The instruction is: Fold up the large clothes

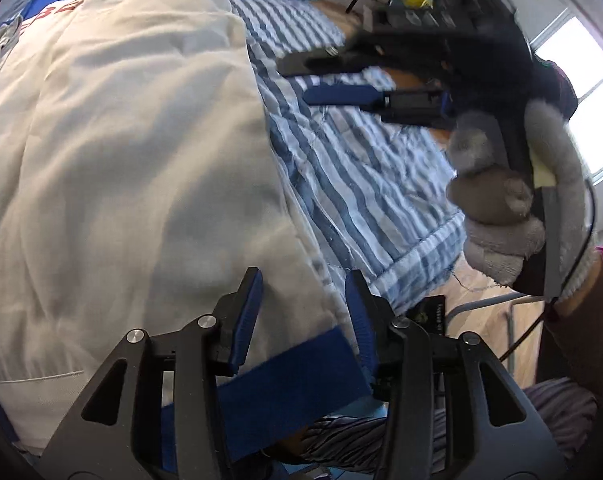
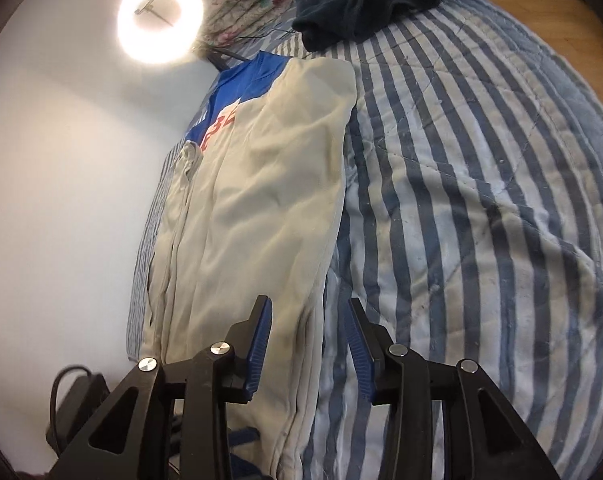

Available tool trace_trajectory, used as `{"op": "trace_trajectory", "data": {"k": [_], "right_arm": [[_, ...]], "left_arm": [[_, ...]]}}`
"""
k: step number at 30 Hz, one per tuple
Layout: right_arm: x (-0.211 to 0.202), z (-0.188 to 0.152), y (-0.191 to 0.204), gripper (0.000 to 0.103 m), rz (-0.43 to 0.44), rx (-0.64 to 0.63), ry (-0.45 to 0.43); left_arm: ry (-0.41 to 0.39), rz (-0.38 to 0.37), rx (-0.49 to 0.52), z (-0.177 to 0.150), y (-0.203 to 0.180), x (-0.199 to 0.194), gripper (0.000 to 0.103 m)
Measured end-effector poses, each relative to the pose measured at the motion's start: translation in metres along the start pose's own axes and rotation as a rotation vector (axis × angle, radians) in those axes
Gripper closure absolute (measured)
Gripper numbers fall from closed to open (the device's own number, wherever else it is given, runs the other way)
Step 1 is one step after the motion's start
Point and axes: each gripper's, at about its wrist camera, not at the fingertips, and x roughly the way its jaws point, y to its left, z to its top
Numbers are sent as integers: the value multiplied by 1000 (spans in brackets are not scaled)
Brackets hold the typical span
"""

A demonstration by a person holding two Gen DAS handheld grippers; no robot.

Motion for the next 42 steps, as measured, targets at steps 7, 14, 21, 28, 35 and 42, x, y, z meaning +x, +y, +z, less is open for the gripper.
{"op": "trace_trajectory", "data": {"k": [7, 14, 21, 28, 35, 42], "right_arm": [[-26, 4, -22, 62, 11, 68, -78], [-48, 4, -38, 61, 41, 139, -144], [-42, 9, -24, 59, 44, 116, -147], [2, 32, -5, 52, 40, 104, -102], [63, 64, 10, 71, -38, 94, -44], [78, 74, 50, 100, -208, -9, -41]], "left_arm": [[24, 59, -39, 3, -13, 20, 26], [-52, 213, 92, -5, -24, 22, 65], [-51, -102, -193, -8, 39, -9, 88], [-103, -157, -214, -12, 51, -37, 88], [-136, -170, -195, -18, 59, -52, 88], [-163, -177, -218, -17, 69, -62, 89]]}}
